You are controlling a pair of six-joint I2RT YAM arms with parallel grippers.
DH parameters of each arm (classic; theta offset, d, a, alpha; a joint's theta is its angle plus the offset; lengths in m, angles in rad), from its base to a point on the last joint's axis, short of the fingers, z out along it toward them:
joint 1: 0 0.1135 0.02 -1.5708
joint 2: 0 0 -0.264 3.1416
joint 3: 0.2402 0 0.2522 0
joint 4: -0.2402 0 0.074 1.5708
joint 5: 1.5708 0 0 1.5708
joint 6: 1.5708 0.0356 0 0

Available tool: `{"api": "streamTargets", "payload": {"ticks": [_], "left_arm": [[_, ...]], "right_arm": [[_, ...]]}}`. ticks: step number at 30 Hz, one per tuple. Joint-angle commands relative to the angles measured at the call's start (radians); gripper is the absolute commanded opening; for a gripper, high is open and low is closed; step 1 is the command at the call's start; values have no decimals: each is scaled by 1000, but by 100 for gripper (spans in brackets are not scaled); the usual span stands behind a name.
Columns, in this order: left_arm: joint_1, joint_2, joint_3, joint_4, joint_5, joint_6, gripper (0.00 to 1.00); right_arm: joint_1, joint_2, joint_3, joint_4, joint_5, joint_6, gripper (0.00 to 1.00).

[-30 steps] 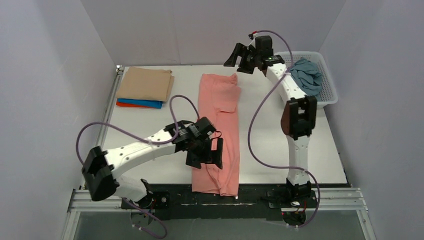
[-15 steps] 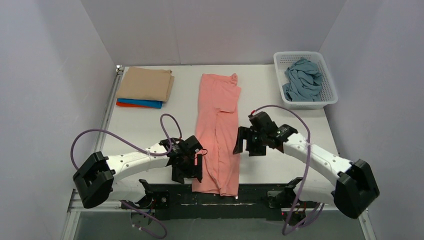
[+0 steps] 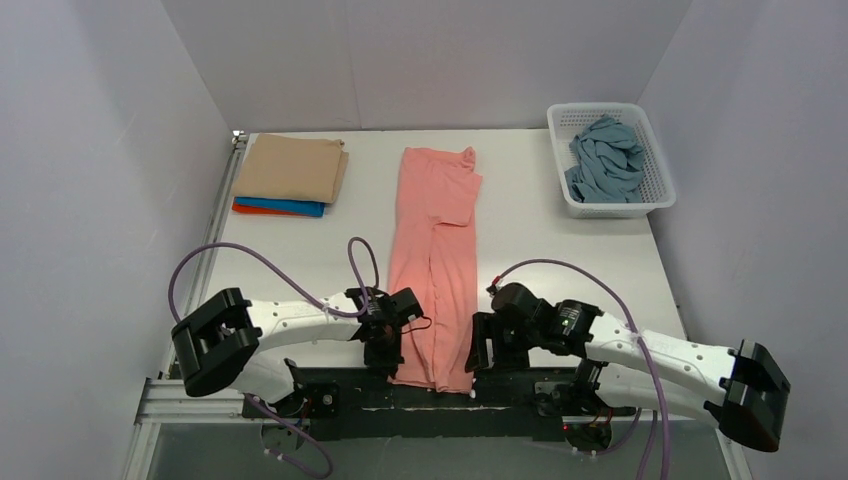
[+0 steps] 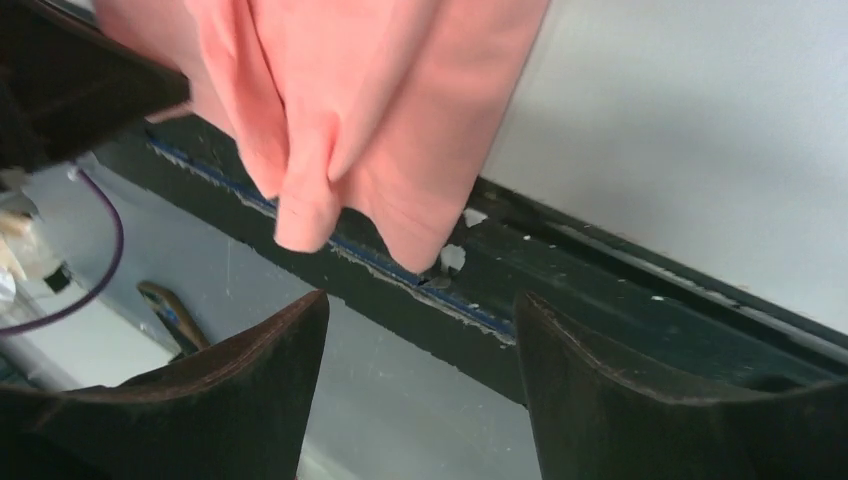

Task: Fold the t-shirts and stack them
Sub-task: Grab the bottom of the folded rectangular tshirt with both arms

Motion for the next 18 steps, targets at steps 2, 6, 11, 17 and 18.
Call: {"api": "streamTargets", "payload": {"ticks": [2,6,11,17,18], "left_arm": [[-13,-118,-24,-253,-71,-6,0],[-14,-147,-35,-255,-30,-2,0],[-14,-129,-28,-235,2,-6,0],[-16,-155,-41,-194,12,-34,0],[-17,-159,-48,-182,17,-41,0]], "right_arm": [[75,109,-11,177,-105,74,72],[123,233,27,191,-94,90,70],[142,327,35,235,-107,108,66],[155,397,34,327,-156,134,55],[158,413,31,345,-175,142,48]]}}
